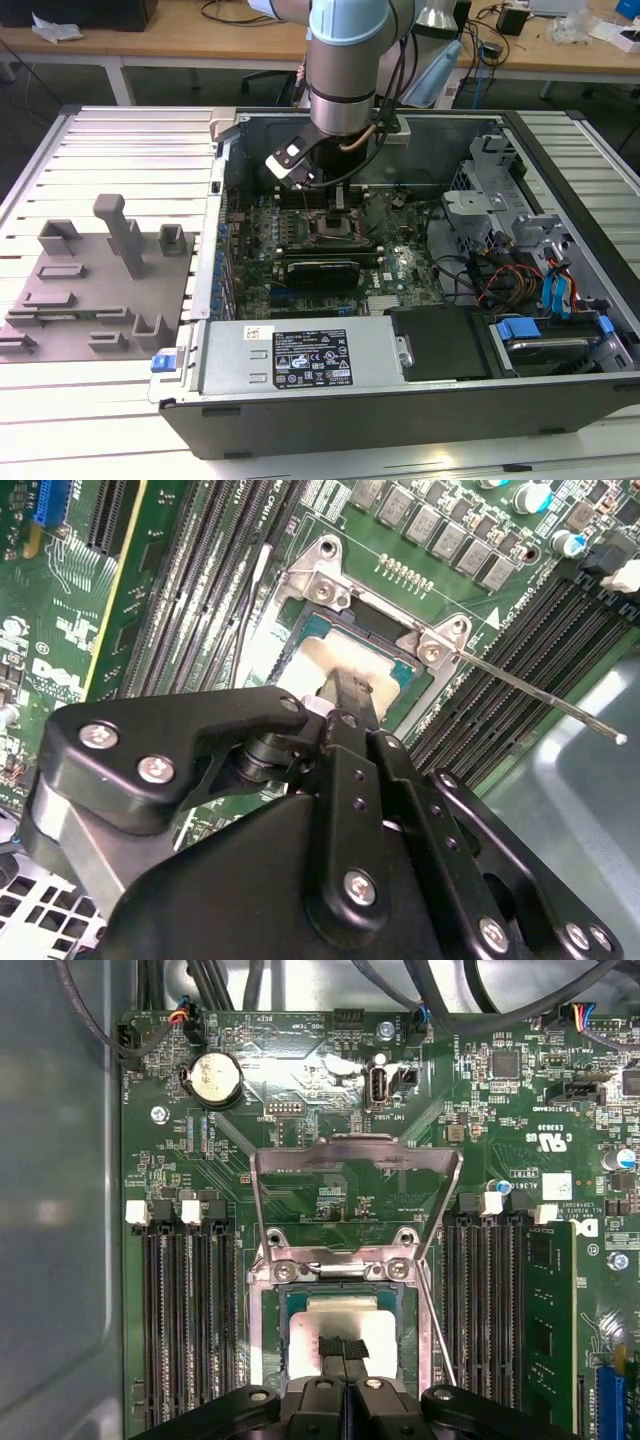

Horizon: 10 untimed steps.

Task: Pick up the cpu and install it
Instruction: 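Place the cpu into insertion slot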

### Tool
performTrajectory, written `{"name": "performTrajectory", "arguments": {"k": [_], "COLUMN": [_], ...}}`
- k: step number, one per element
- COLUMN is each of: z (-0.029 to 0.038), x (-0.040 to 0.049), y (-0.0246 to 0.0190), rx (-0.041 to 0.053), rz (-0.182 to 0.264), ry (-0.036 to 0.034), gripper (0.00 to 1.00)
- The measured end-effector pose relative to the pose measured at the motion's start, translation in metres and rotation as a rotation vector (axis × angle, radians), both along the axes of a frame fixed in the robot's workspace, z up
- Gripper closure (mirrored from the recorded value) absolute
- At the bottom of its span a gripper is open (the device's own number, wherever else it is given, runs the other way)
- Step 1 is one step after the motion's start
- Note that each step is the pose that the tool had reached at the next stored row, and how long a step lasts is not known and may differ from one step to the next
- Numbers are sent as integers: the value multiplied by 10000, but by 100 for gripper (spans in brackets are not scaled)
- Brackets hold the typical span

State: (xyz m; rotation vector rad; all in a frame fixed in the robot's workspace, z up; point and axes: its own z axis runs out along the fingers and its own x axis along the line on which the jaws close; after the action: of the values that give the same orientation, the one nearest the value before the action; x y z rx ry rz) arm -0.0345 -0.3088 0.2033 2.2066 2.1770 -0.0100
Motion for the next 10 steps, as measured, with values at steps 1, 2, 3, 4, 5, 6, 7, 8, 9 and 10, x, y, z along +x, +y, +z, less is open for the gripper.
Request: {"name": "performTrajectory", "arguments": {"k": [1,2,3,4,5,6,7,8,9,10], "z": [-1,-3,-5,-6,-10,-12,-19,-24,-24,-25], "x": [3,4,4,4,4,4,3,2,1,1], "y": [0,0,1,0,0,-1,-1,-4,-5,-5], "rx": [3,5,9,13,20,23,26,27,23,24], "rz": [0,0,0,1,1,0,1,2,2,2], "ry": [1,-2,-4,-3,-1,0,1,4,8,8], "gripper": [89,89,89,89,89,89,89,89,89,89]}}
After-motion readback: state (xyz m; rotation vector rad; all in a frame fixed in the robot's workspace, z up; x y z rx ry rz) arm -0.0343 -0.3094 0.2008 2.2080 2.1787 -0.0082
